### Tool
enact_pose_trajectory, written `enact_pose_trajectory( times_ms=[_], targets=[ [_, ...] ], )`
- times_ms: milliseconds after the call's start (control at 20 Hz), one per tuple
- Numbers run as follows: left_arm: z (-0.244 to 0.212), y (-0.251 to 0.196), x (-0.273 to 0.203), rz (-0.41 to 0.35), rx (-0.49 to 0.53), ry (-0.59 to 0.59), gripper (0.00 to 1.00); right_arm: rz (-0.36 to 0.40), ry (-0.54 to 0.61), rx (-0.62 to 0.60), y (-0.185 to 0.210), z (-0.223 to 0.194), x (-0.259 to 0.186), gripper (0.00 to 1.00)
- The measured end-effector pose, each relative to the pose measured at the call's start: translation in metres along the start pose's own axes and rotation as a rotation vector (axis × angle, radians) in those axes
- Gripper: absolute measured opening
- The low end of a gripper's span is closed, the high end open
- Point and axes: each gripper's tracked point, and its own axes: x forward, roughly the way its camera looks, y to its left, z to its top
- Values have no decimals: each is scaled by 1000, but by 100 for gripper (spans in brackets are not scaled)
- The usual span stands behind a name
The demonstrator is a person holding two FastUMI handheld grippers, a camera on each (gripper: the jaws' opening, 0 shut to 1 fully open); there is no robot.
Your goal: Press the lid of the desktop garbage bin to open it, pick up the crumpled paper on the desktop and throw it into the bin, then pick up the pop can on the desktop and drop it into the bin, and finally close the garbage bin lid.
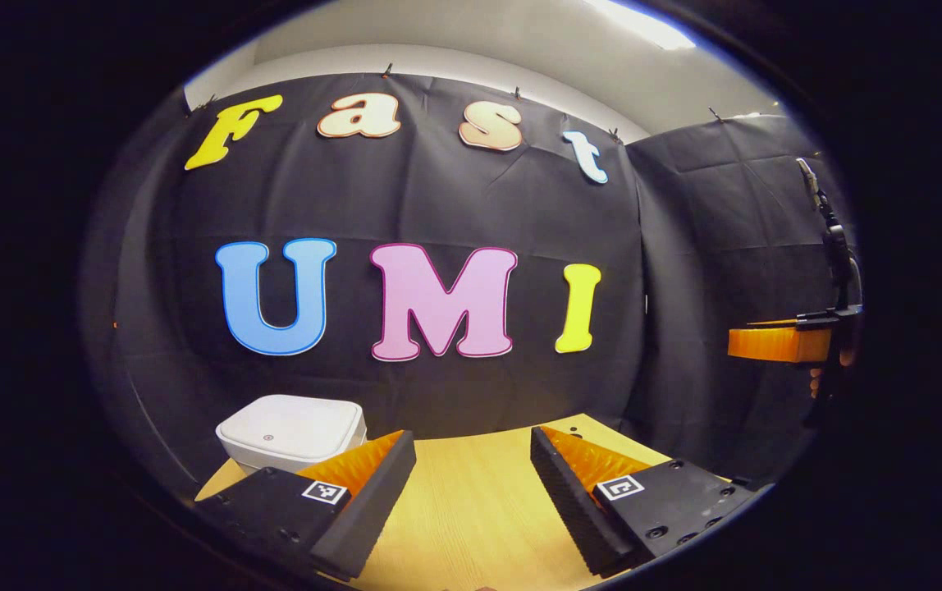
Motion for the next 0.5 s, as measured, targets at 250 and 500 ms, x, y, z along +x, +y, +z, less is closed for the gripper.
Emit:
enact_pose_trajectory(
  times_ms=[250, 500],
  targets=[
    [8, 6, -7, 58, 5, 29, 94, -6, -29, -19, 2, 3, 8, 98],
    [27, 48, -22, 167, 21, -16, 94, 22, -69, -89, 27, 10, 18, 81]
  ],
)
